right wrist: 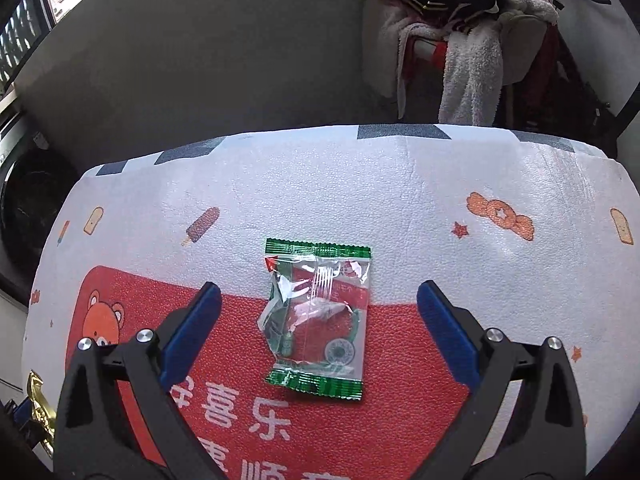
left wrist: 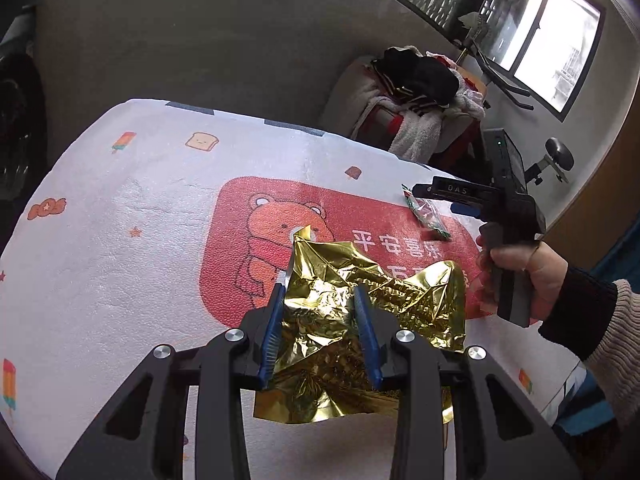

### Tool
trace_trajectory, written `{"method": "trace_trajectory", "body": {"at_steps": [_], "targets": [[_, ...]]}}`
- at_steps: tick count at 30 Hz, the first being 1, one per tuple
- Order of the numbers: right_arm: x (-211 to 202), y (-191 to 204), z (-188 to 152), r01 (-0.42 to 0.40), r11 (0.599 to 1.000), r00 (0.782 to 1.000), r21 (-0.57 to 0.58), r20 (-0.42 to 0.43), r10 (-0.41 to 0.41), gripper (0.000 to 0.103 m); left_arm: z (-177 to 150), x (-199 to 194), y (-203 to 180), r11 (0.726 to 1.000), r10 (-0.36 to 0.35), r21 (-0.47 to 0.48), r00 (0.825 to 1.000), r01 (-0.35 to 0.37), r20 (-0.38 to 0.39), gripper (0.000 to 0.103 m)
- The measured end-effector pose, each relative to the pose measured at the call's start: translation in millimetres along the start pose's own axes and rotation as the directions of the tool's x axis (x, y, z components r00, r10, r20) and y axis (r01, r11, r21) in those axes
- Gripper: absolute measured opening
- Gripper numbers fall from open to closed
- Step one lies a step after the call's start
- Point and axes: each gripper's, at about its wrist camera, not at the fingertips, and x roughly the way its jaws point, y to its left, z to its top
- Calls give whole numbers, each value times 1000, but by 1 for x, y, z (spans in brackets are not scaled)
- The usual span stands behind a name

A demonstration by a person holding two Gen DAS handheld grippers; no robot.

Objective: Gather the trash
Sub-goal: 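Grasp the gold foil wrapper with the left gripper while the right grasps the green candy wrapper, then carry both wrappers down over the brown bin and open both grippers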

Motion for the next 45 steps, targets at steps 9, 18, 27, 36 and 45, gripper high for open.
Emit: {"method": "trace_trajectory", "body": {"at_steps": [9, 18, 27, 36, 45], "targets": [[-32, 18, -26, -51, 993, 998, -105, 17, 53, 44, -7, -3, -8, 1000, -13, 23, 1000, 13, -8, 34], [-134, 13, -104, -142, 970, 982, -195, 95, 163, 43, -29, -29, -50, 995, -31, 90, 999, 31, -7, 34], [-210, -7, -189, -184, 967, 971, -176, 121, 207, 43, -80, -62, -92, 988, -38, 146, 999, 42, -26, 34], [-267, -6, -260, -233, 954, 948, -191, 176, 267, 43, -139, -94, -120, 975, -22, 221, 998, 34, -54, 34], [-301, -2, -308, -247, 942, 930, -226, 218, 296, 43, -194, -106, -132, 949, 15, 314, 996, 14, -92, 34]]}}
